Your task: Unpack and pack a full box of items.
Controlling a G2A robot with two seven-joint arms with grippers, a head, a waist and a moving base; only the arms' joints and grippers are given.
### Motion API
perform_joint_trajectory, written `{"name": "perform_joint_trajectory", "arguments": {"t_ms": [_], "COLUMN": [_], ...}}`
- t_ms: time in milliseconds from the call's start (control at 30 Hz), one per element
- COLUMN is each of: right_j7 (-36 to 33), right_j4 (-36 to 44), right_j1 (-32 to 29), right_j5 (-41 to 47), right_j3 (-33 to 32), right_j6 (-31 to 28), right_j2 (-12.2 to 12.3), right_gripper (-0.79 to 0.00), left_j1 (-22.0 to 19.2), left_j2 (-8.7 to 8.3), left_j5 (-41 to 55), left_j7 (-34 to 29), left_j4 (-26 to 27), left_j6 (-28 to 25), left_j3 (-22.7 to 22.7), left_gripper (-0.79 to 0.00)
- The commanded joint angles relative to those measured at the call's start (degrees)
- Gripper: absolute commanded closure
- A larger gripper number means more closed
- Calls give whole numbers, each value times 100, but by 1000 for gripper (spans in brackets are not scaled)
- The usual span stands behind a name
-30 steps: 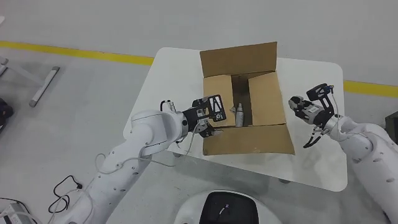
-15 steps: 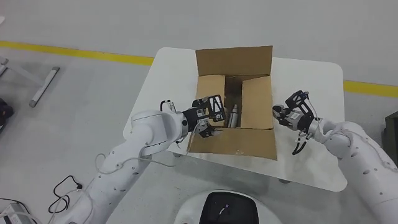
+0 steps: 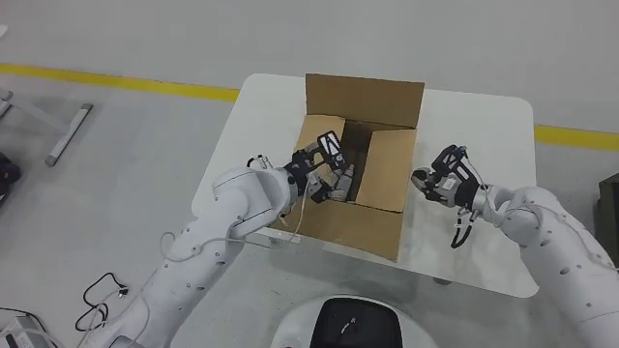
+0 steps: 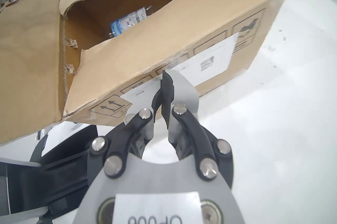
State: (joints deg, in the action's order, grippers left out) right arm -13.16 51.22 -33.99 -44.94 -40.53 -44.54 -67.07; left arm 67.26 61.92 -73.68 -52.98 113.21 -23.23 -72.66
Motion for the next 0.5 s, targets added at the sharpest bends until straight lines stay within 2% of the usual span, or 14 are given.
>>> {"name": "perform_joint_trajectory", "arguments": {"t_ms": [0,100,267,467], "right_j7": [29,35,-18,-18], "right_j4": [150,445,974,974], "right_j1": [-21,-109,-308,-308], "right_j5": [-130,-297,-505,-505], "right_j3": [-176,-437,-805,-805], "right_j6": [86,211,299,299], "right_j2": [75,189,347,347], "right_gripper": [0,0,0,0], "left_j1": [-185,-435,-435,-435], "left_j2": [55,139,139,139], "left_j5": [-48,-133,-133,-133], "left_j7": [-242,-404,-404,-404], "left_j4": [-70,-245,-245,-245], "left_j6": [519,983,983,983], "left_j3": [241,602,602,602], "left_gripper": [-785,-785,-785,-785]}}
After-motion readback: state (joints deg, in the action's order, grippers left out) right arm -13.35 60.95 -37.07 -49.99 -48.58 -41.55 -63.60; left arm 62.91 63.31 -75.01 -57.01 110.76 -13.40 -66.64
